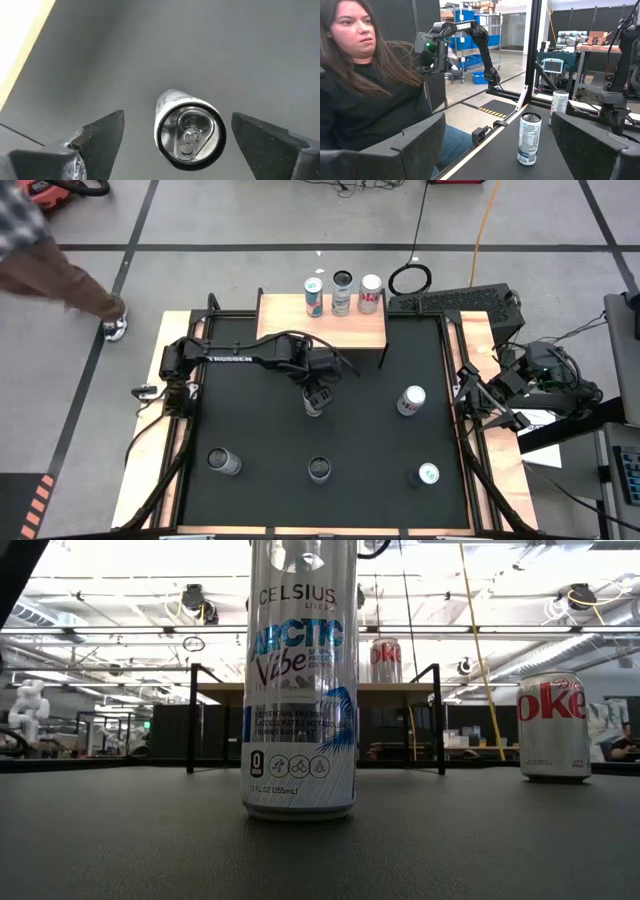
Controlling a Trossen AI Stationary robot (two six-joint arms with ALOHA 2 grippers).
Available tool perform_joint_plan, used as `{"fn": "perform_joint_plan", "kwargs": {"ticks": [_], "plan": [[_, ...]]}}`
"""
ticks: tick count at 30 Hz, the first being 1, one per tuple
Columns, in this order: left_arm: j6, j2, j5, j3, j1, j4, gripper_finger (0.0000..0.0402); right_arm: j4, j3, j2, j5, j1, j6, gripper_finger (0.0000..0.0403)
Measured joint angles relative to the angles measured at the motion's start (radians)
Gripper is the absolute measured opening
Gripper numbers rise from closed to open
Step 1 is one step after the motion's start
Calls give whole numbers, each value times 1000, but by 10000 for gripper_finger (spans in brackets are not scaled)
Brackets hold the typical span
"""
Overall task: Place canned beverage on shelf
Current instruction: Put the top right white and black soda can on the shelf
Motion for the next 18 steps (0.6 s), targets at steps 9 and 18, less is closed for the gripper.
{"fn": "perform_joint_plan", "kwargs": {"ticks": [9, 18], "plan": [[0, 53, 42, 0, -22, -1, 367, -1, 0, 1, 0, 0, 0, 345], [2, 104, 44, 0, -20, -33, 367, -8, 0, 0, 0, 0, 0, 345]]}}
